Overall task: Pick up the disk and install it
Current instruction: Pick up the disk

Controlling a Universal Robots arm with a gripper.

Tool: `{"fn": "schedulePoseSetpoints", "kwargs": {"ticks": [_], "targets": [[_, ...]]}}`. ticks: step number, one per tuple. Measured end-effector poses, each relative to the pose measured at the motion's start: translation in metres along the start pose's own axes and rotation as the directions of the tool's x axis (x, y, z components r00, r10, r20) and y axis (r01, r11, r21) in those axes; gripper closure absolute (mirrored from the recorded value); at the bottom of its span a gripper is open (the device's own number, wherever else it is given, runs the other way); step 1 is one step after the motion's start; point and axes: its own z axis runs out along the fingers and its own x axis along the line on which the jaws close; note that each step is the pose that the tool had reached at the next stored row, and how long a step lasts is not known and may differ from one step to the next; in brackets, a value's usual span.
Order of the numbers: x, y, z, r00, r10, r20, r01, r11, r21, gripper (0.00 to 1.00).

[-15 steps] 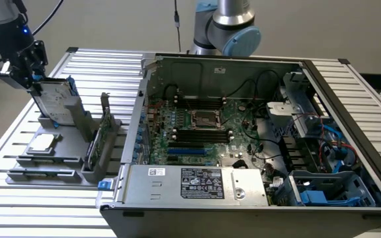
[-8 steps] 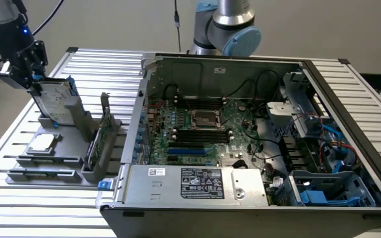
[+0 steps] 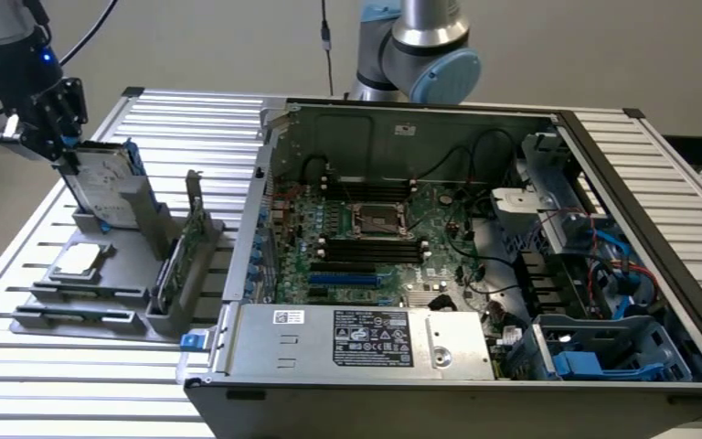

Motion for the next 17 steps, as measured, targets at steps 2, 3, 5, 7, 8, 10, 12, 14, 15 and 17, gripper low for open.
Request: {"fn": "schedulePoseSetpoints", "kwargs": {"ticks": [2, 3, 5, 7, 8, 10, 12, 14, 15, 17], "targets": [[0.0000, 0.0000, 0.0000, 1.0000, 0.000, 0.0000, 0.000, 1.0000, 0.0000, 0.66], [0.0001, 0.0000, 0.0000, 1.0000, 0.000, 0.0000, 0.000, 1.0000, 0.0000, 0.66], [0.0004, 0.0000, 0.0000, 1.0000, 0.000, 0.0001, 0.000, 1.0000, 0.0000, 0.66], [0.0011, 0.0001, 0.0000, 1.0000, 0.000, 0.0001, 0.000, 1.0000, 0.0001, 0.66], [0.0016, 0.0002, 0.0000, 1.0000, 0.000, 0.0001, 0.000, 1.0000, 0.0001, 0.66], [0.0031, 0.0005, 0.0000, 1.0000, 0.001, 0.0000, -0.001, 1.0000, 0.0000, 0.66], [0.0045, 0.0008, 0.0000, 1.0000, 0.002, 0.0000, -0.002, 1.0000, -0.0001, 0.67], [0.0054, 0.0009, 0.0000, 1.0000, 0.002, 0.0000, -0.002, 1.0000, 0.0000, 0.67], [0.0058, 0.0009, 0.0001, 1.0000, 0.002, 0.0000, -0.002, 1.0000, 0.0000, 0.67], [0.0071, 0.0011, 0.0001, 1.0000, 0.002, 0.0001, -0.002, 1.0000, 0.0000, 0.67]]}}
